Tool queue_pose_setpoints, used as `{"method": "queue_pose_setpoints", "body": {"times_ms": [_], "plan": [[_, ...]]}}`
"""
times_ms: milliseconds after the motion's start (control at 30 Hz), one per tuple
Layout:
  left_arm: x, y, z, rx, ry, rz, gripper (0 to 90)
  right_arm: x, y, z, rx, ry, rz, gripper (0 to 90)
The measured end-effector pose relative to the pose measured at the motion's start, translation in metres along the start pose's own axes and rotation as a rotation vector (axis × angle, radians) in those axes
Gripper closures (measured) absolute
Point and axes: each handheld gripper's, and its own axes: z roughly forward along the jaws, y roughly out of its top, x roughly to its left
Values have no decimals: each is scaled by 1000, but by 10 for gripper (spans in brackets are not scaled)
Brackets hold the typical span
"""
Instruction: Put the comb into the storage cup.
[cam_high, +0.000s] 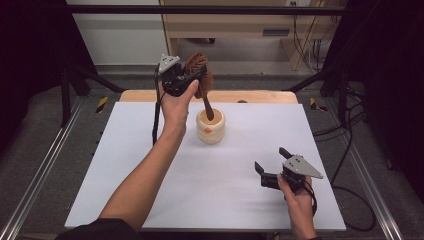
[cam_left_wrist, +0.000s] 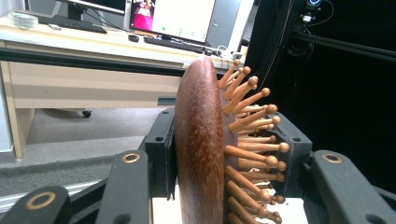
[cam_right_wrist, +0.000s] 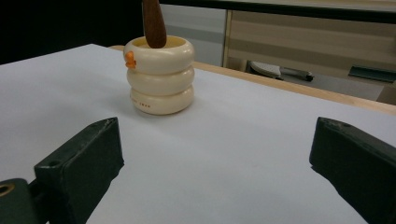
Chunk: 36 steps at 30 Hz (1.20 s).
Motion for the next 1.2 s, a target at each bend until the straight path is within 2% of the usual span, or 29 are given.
{"method": "queue_pose_setpoints", "body": {"times_ms": [67,267,667,1200], "plan": [[0,-1,-1,-7,4,8,511,0,0,0,1,2,2,30],[0,-3,0,-4,9,-4,510,0,0,0,0,4,1,30],[-1,-13,6,25,7,8,510,-1,0,1,7,9,5,30],[-3,-25,13,44,-2,0,509,-1,0,1,7,11,4,29]]}}
